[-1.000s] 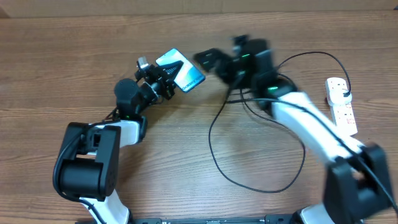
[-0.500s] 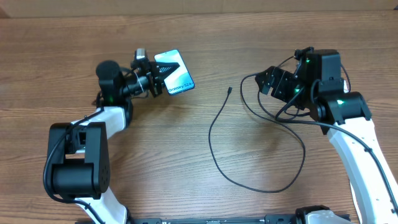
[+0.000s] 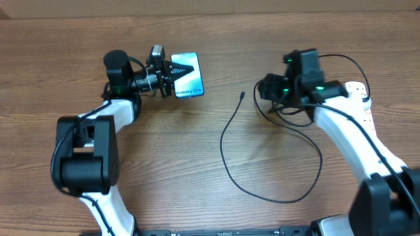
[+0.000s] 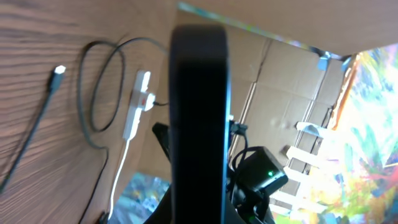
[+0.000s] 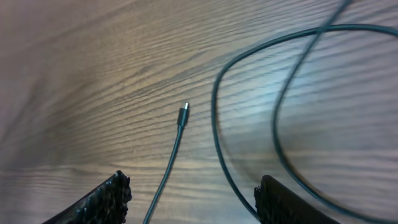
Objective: Plug charger to phone and switch on socket
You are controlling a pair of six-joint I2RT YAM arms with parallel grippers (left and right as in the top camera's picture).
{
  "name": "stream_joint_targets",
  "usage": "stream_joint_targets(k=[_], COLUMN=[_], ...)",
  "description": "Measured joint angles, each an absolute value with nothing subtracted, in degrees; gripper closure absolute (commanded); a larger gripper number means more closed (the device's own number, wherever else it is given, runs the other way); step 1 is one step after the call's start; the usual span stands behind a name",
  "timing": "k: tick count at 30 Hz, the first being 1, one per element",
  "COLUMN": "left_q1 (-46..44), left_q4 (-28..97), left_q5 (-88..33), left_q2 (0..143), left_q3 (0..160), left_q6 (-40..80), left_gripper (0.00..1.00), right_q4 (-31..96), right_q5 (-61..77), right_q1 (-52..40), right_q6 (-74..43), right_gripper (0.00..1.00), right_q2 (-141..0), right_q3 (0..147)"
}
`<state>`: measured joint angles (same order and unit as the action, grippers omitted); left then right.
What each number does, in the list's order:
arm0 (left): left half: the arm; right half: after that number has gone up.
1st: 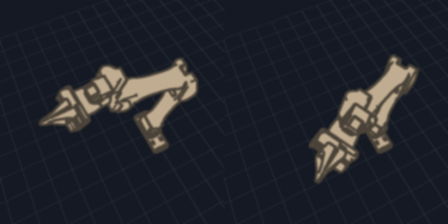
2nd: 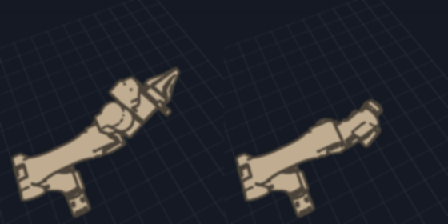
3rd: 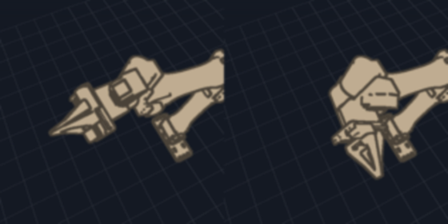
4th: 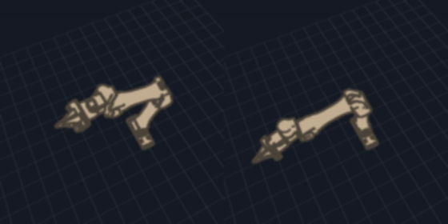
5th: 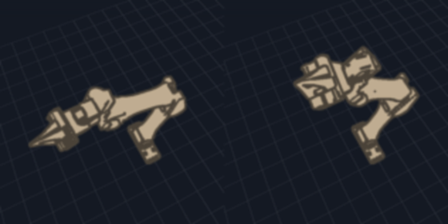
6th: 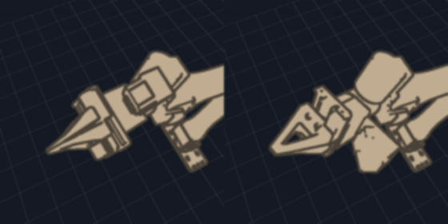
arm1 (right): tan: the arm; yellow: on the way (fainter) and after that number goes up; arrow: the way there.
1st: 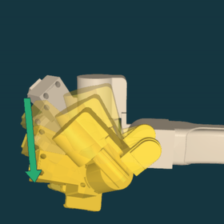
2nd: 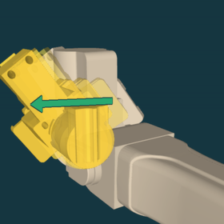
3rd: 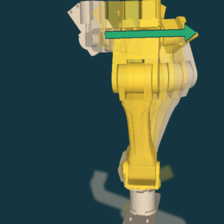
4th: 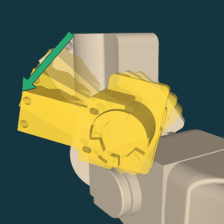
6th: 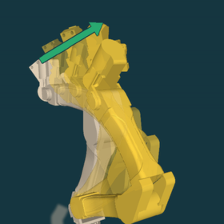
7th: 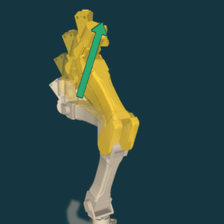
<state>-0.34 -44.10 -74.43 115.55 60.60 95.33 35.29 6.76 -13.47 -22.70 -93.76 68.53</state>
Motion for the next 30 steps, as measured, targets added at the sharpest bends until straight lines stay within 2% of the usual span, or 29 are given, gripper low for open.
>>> stream_joint_targets(k=[10, 12, 21, 30], left_q1=[-1.39, -1.69, -3.18, -6.22], left_q4=[-44.56, -44.56, -44.75, -44.99], left_q5=[-74.83, -74.81, -72.34, -65.91], left_q2=[122.21, 122.39, 122.39, 122.39], left_q3=[60.6, 60.6, 60.6, 60.62], left_q6=[95.7, 96.2, 102.39, 104.71], left_gripper=[0.95, 0.96, 0.96, 0.95], right_q4=[26.79, 25.21, 22.46, 21.39], right_q5=[1.54, 0.97, 0.14, -1.8], right_q1=[-18.68, -18.74, -18.81, -19.97], right_q6=[-25.61, -26.48, -27.9, -28.32], right_gripper=[0.36, 0.39, 0.45, 0.45], right_q2=[-103.88, -104.88, -105.93, -106.59], right_q3=[68.53, 68.49, 68.49, 68.49])
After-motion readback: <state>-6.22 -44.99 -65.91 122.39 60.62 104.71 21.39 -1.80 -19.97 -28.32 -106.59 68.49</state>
